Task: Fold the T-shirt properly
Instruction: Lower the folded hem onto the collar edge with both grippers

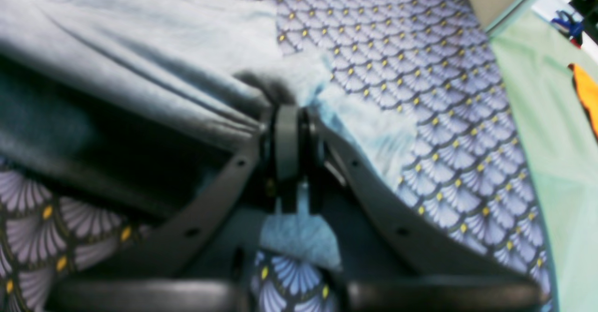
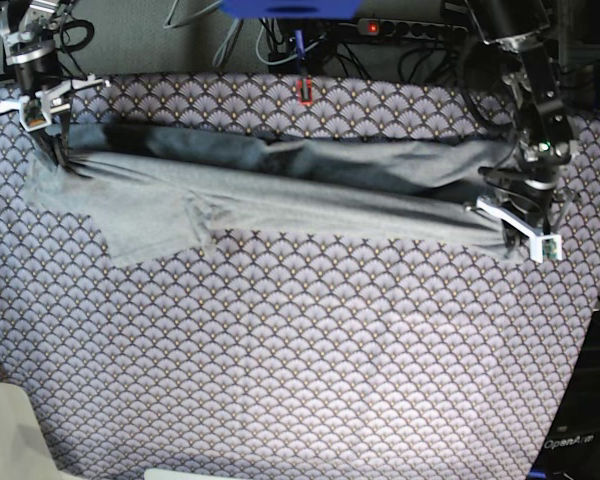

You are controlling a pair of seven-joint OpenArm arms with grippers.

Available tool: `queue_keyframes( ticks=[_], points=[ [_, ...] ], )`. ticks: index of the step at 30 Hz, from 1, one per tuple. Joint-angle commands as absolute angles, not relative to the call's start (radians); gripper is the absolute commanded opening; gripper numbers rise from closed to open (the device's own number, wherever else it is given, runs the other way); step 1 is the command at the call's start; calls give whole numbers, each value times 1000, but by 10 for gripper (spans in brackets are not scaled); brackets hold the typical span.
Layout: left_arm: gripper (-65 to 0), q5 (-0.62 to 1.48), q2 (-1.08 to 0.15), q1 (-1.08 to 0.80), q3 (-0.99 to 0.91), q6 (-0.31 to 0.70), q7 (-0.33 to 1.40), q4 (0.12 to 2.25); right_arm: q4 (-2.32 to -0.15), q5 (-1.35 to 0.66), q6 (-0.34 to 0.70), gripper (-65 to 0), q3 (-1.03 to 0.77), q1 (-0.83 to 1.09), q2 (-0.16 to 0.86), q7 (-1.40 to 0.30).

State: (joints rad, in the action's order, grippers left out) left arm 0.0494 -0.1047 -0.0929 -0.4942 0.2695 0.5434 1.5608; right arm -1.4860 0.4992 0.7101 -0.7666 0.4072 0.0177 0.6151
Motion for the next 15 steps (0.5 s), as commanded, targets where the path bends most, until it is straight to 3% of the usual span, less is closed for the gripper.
queue_keyframes(
  ticks=[1,15],
  points=[
    [-650,41,-117,-61,-499,255,516,1577,-1503,479,698,-650,-774,409,28,638],
    [-650,41,-113,-12,-493,255,527,1477,-1458,479,698,-650,-774,432,28,638]
  ],
)
